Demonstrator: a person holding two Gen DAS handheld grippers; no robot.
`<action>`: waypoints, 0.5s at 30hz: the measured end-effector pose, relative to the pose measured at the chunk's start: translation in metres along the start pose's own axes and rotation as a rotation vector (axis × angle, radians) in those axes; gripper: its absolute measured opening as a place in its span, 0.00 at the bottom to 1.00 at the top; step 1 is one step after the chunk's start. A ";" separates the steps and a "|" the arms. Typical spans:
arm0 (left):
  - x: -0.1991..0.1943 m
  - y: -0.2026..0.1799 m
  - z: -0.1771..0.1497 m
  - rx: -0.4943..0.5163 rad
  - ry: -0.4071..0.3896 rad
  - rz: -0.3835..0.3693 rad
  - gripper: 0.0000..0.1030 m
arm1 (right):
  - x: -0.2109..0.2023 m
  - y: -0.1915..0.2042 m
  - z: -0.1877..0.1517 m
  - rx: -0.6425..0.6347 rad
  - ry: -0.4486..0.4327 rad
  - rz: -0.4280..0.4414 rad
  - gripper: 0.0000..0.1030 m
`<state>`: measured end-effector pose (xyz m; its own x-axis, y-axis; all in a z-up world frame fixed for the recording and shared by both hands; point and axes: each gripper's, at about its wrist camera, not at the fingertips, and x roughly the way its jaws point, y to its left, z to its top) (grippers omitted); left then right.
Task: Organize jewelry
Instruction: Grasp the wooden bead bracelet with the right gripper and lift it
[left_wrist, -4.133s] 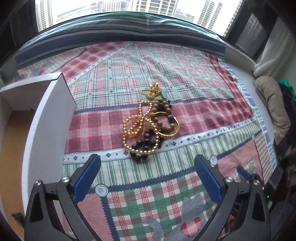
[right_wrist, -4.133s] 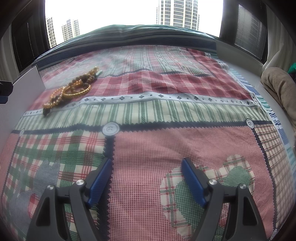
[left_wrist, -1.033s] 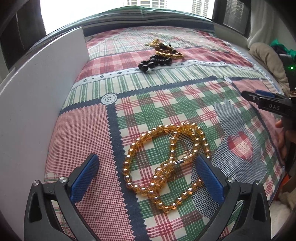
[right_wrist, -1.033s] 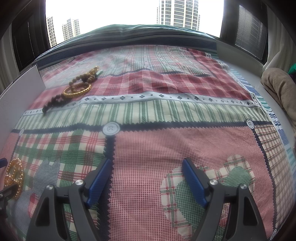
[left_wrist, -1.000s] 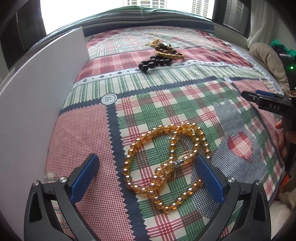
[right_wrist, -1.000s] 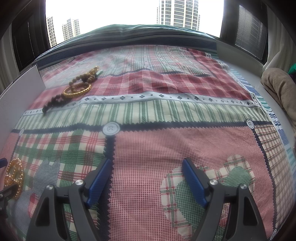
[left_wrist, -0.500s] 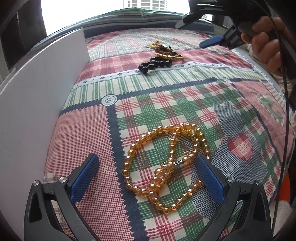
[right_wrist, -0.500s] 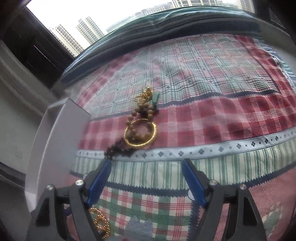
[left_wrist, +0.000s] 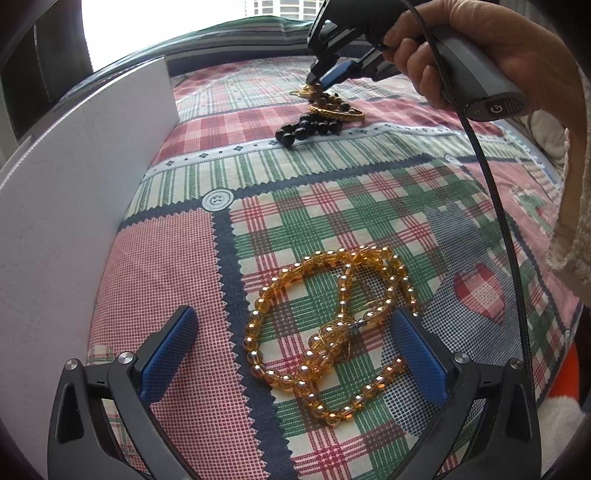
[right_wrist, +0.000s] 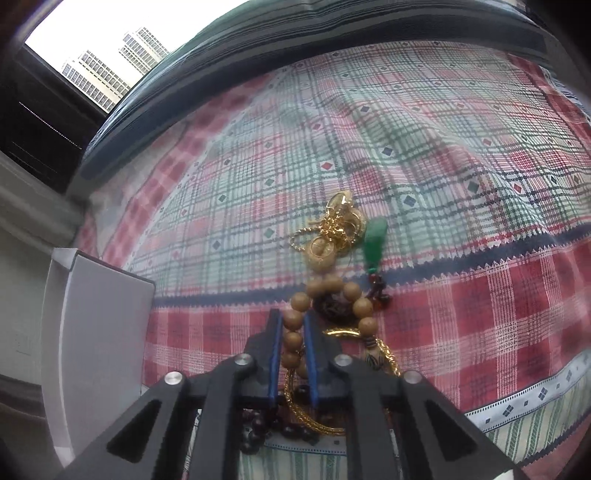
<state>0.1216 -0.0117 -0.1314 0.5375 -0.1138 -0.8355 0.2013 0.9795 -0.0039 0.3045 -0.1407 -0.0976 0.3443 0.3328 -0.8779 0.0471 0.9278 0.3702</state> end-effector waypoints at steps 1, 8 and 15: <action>0.000 0.000 0.000 0.000 0.000 0.000 1.00 | -0.010 -0.002 -0.002 -0.007 -0.019 0.011 0.12; -0.001 0.001 0.000 0.002 0.004 -0.008 1.00 | -0.088 -0.025 -0.021 -0.030 -0.134 0.149 0.12; -0.017 0.024 -0.004 -0.085 0.069 -0.145 0.99 | -0.154 -0.048 -0.077 -0.113 -0.141 0.198 0.12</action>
<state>0.1139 0.0148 -0.1196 0.4496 -0.2464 -0.8586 0.2009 0.9645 -0.1716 0.1771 -0.2235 -0.0039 0.4637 0.4901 -0.7381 -0.1362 0.8626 0.4872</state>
